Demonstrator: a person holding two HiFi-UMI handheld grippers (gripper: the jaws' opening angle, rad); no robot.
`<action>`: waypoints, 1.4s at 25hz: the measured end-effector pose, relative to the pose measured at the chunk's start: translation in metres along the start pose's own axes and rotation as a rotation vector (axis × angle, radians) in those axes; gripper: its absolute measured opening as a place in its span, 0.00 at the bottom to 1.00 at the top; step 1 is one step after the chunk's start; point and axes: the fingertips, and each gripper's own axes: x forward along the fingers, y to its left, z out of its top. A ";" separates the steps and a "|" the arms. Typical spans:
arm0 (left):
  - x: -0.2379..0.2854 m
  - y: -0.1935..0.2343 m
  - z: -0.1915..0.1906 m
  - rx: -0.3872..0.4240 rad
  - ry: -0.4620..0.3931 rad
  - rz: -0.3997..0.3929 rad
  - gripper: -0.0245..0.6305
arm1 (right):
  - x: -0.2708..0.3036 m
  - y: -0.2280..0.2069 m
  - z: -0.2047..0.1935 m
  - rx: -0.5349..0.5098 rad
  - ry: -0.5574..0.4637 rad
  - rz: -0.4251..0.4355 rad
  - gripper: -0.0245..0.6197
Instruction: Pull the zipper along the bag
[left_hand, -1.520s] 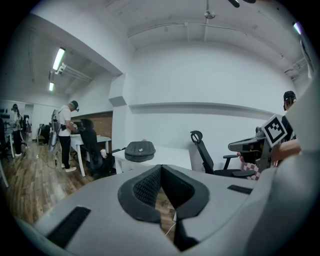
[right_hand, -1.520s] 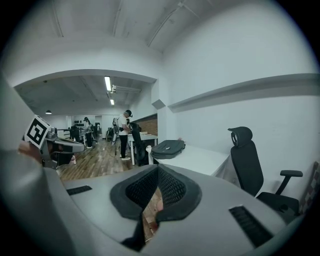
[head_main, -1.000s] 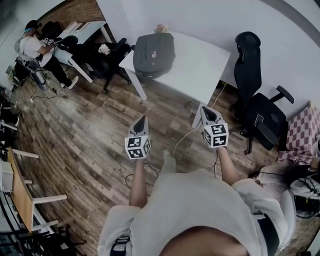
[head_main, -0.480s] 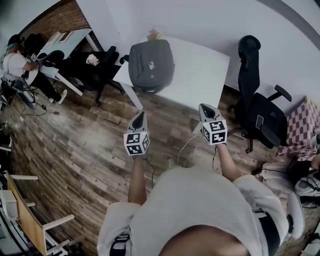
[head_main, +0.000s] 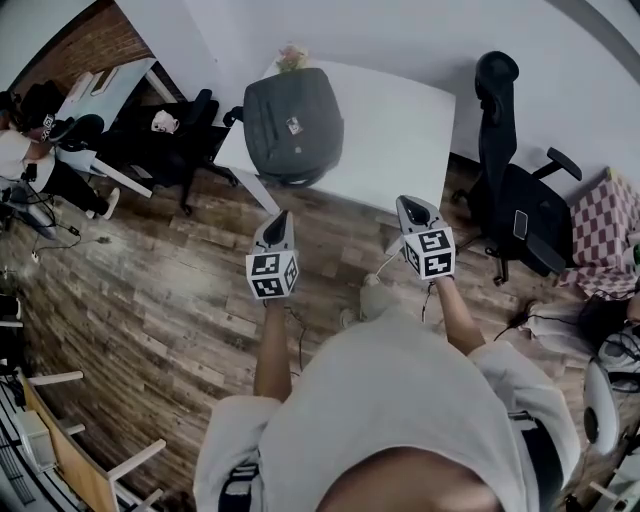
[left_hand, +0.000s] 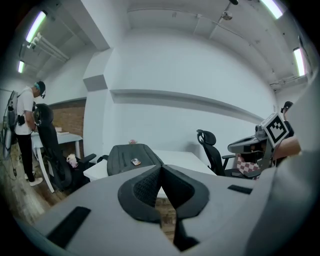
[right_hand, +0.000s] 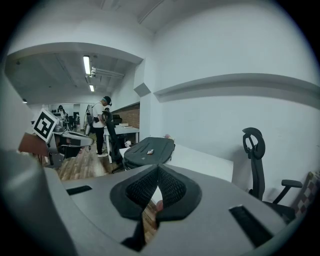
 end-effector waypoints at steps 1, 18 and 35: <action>0.004 0.001 -0.001 0.001 0.004 -0.005 0.08 | 0.004 -0.002 -0.002 0.003 0.004 -0.001 0.06; 0.116 0.049 0.011 0.043 0.093 0.016 0.08 | 0.138 -0.054 0.007 0.059 0.044 0.064 0.06; 0.198 0.066 -0.004 0.251 0.265 -0.020 0.08 | 0.258 -0.090 0.002 0.086 0.117 0.191 0.06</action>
